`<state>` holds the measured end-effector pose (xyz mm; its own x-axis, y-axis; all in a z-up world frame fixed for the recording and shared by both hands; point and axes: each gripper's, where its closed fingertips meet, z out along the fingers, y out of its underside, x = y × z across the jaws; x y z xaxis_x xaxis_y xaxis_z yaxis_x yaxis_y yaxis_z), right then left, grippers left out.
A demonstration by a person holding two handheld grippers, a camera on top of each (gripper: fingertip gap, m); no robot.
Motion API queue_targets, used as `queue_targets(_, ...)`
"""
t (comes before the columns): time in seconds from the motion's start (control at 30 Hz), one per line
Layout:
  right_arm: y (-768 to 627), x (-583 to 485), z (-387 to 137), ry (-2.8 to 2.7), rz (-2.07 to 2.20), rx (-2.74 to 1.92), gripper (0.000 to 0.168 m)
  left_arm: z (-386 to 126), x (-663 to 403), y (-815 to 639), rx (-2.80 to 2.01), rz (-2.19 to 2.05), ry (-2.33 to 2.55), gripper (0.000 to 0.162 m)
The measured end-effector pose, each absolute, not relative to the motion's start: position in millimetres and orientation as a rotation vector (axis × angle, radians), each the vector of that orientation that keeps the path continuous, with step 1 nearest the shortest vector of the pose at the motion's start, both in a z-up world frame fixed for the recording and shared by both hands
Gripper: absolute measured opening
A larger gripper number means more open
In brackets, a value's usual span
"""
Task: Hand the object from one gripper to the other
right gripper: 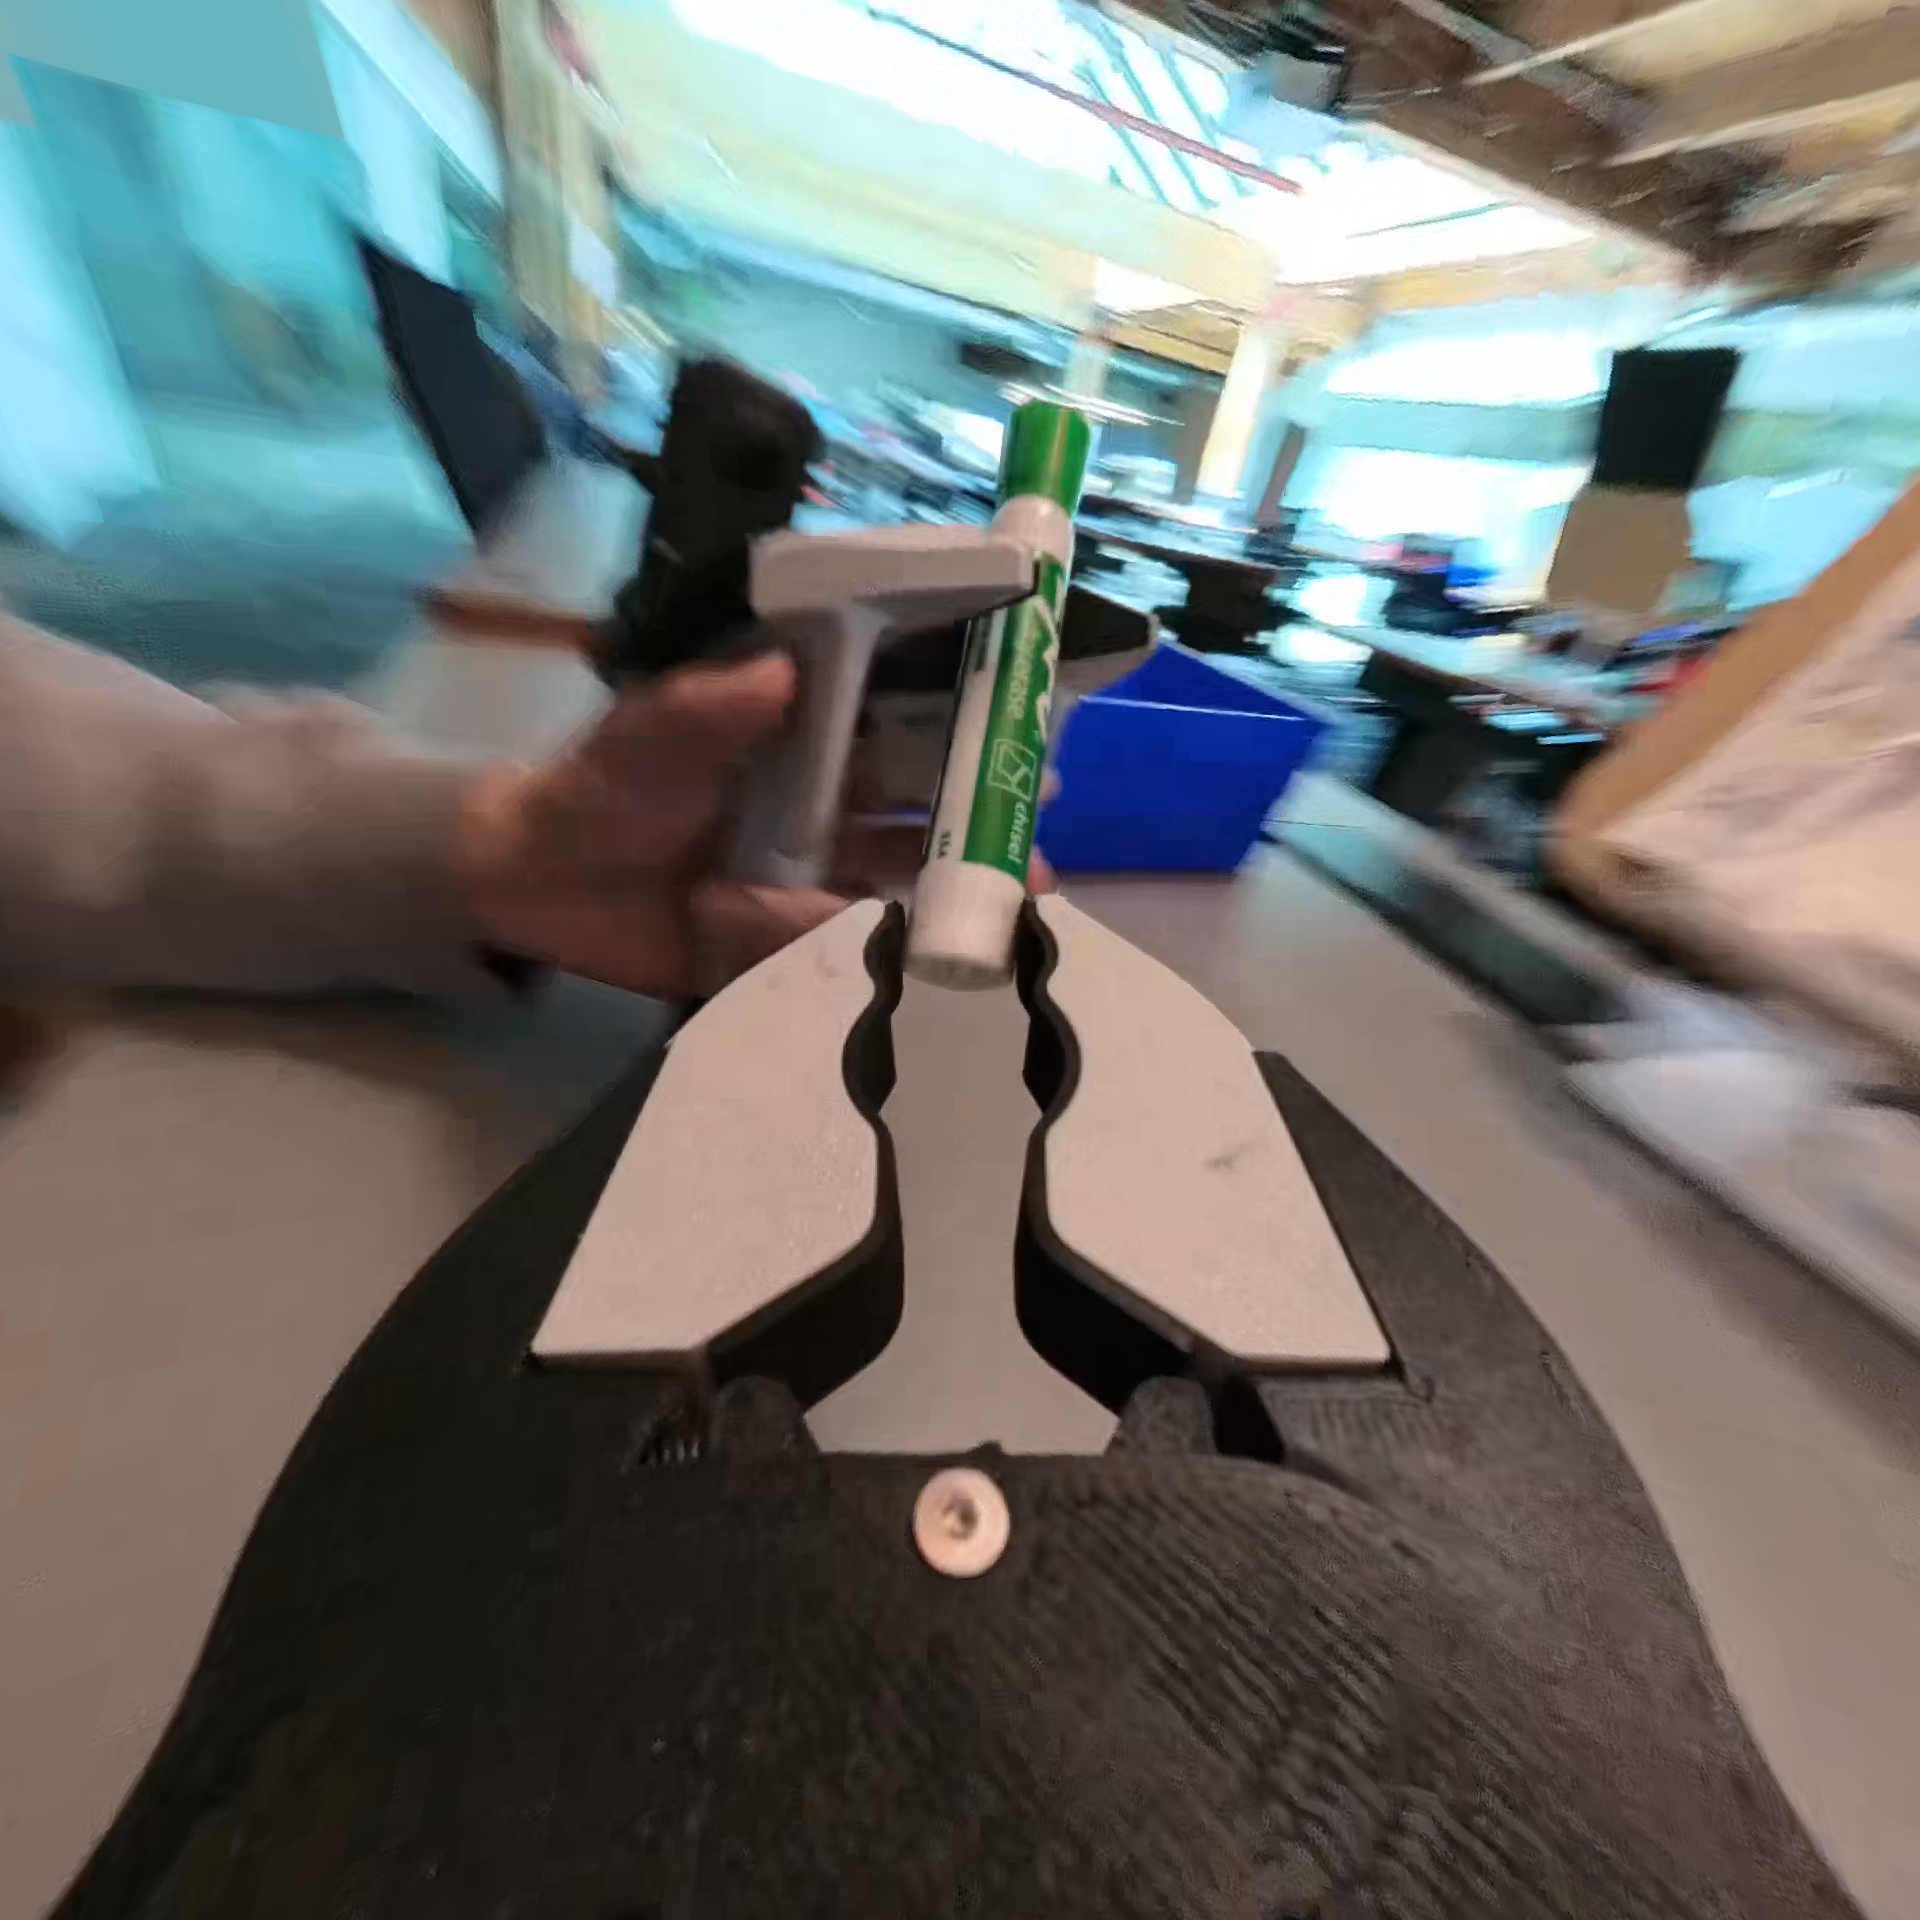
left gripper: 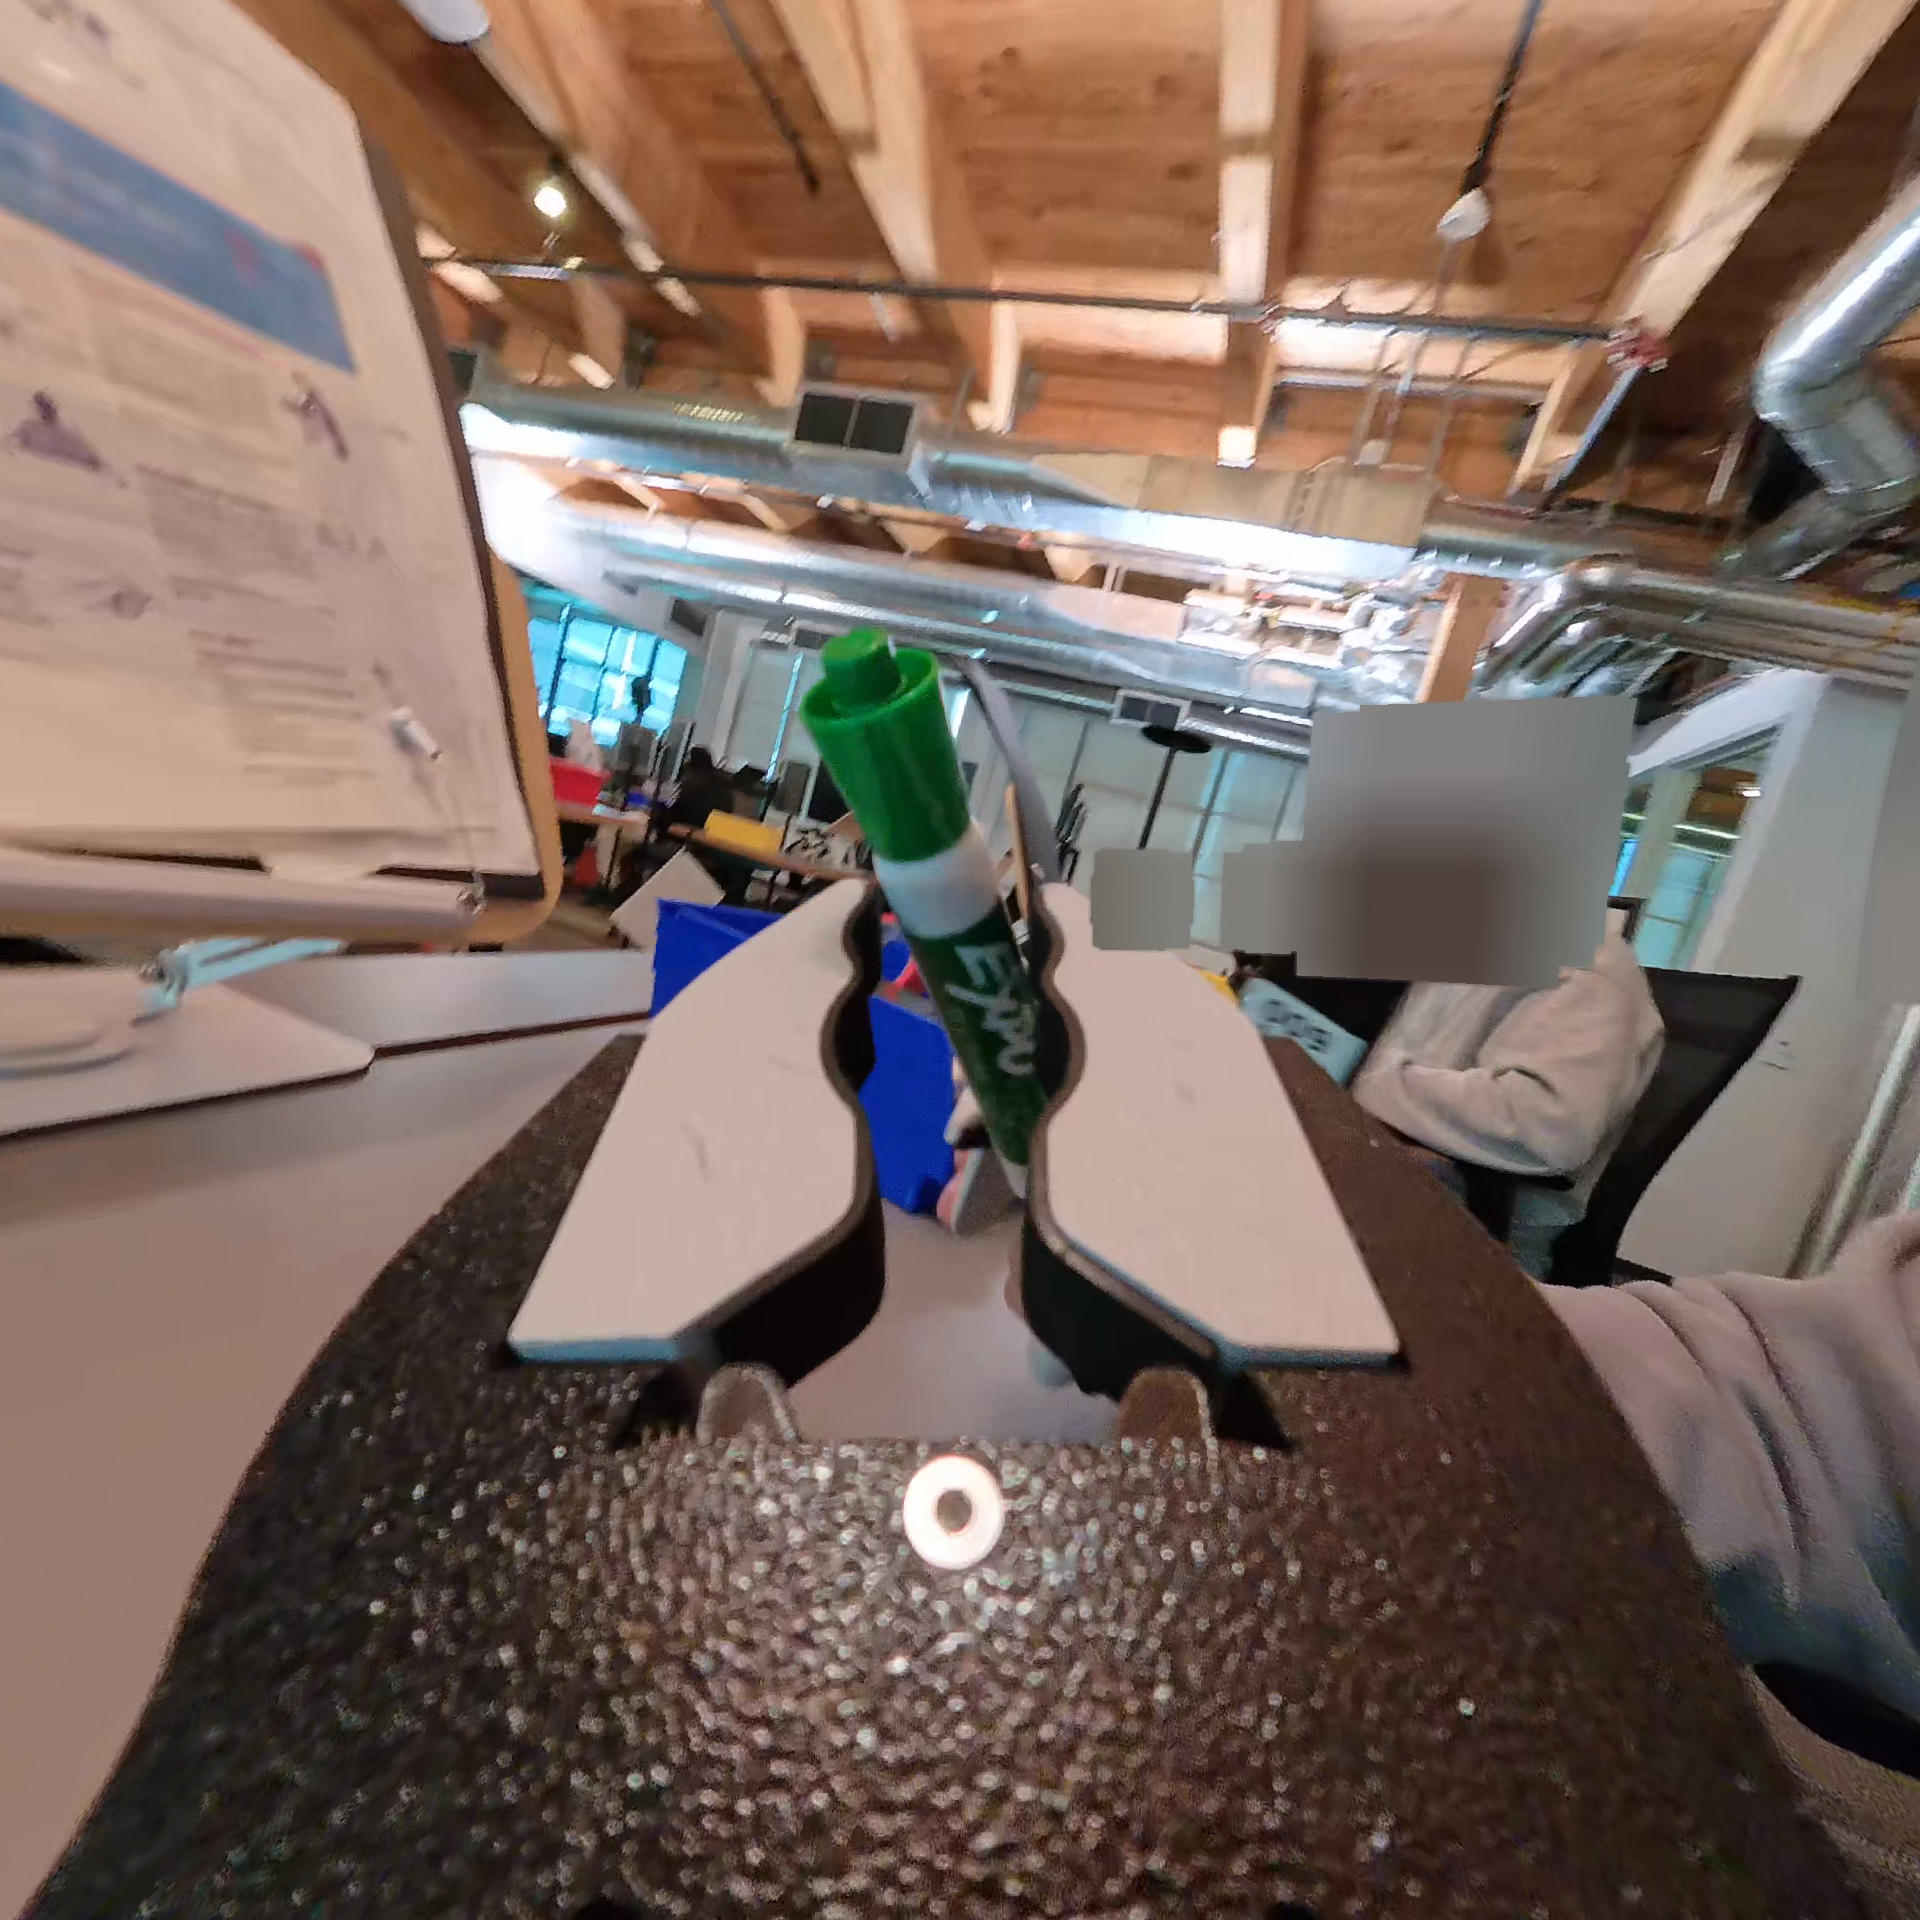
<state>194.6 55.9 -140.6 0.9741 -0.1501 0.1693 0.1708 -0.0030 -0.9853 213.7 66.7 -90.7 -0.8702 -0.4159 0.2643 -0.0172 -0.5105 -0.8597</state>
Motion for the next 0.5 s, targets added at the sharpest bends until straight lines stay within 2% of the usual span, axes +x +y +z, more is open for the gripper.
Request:
queue_targets(0.13,46.1,175.1,-118.8,0.098,0.423,-1.346,0.021,-84.6,197.6,59.6,-0.505,-2.56,1.492,0.039)
queue_targets(0.3,38.2,180.7,-104.3,0.231,0.757,-1.133,0.02,-96.6,188.9,44.0,-0.375,-2.471,1.626,0.042)
queue_targets(0.33,39.9,180.4,-106.7,0.246,0.78,-1.143,0.02,-100.3,189.8,41.6,-0.367,-2.426,1.65,0.041)
queue_targets(0.4,44.9,176.3,-114.3,0.244,0.787,-1.199,0.02,-102.1,188.9,40.8,-0.328,-2.383,1.644,0.028)
queue_targets(0.5,48.1,171.8,-116.4,0.246,0.825,-1.197,0.021,-99.1,185.7,41.9,-0.301,-2.422,1.634,0.023)
